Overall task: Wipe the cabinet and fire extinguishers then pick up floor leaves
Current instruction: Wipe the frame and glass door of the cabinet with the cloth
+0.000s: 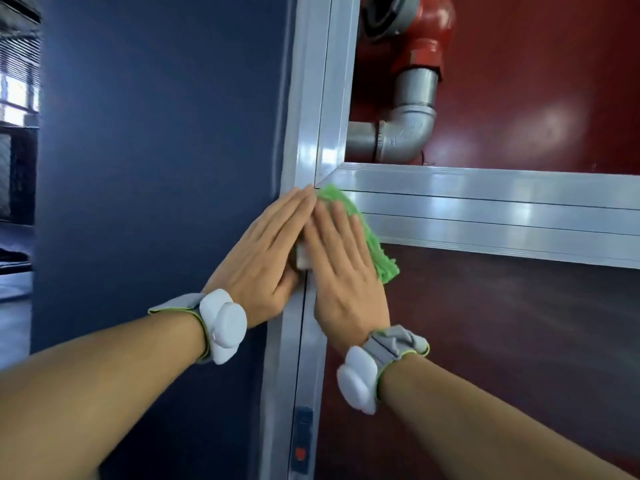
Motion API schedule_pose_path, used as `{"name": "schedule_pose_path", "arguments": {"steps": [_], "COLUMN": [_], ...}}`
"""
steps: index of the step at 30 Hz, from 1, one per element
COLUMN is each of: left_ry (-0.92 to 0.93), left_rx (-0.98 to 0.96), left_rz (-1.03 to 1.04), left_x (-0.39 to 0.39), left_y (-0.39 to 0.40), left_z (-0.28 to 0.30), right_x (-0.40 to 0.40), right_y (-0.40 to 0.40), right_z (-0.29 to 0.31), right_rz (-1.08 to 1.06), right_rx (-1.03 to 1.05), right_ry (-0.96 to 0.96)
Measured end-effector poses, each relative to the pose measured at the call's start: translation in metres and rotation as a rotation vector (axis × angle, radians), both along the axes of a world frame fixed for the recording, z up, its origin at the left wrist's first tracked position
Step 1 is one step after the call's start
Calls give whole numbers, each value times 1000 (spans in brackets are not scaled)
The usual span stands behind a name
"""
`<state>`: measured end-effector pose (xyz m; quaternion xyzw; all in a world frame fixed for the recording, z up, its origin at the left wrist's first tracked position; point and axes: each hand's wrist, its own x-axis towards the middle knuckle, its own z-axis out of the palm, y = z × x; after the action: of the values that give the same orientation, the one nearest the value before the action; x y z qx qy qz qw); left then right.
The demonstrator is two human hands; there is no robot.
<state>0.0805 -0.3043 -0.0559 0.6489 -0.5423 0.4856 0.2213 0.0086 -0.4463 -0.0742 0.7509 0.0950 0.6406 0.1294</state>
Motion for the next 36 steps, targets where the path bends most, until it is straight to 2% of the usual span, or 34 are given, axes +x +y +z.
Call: {"name": "schedule_pose_path", "arguments": {"steps": [3, 6, 9, 11, 13, 15, 19, 21, 23, 25, 27, 30, 33, 36], "left_ry": [75, 92, 243, 297, 329, 346, 340, 361, 381, 391, 386, 371, 344, 298], "left_rx": [-26, -63, -173, -213, -232, -213, -131, -114, -114, -119, -124, -129, -71, 34], "left_rz": [-69, -112, -260, -340, -398, -431, -357, -311, -275, -257, -236, -160, -42, 76], "left_x": [3, 3, 0, -2, -3, -5, -12, -18, -21, -25, -28, -28, -34, -40], "left_y": [4, 5, 3, -1, -1, 3, 11, 12, 14, 15, 13, 14, 12, 11], "left_z": [-2, -2, -2, -5, -5, -4, -12, -13, -13, -10, -12, -23, -43, -64], "right_x": [-15, -21, -5, 7, 11, 4, -30, -42, -41, -32, -21, -8, -18, -40], "right_y": [-10, -23, -11, 0, 2, 2, -12, -23, -31, -30, -22, -9, -15, -32], "right_z": [5, 44, 80, 74, 41, -4, -65, -49, -14, 26, 48, 23, -42, -95], "right_rz": [-63, -142, -85, -61, -53, -39, -143, -189, -189, -198, -203, -124, -82, -98], "right_rx": [-201, -368, -196, -66, -26, -58, -295, -493, -637, -599, -413, -227, -311, -544], "right_ry": [178, 234, 123, 36, 6, 69, 371, 484, 505, 415, 289, 194, 238, 430]}}
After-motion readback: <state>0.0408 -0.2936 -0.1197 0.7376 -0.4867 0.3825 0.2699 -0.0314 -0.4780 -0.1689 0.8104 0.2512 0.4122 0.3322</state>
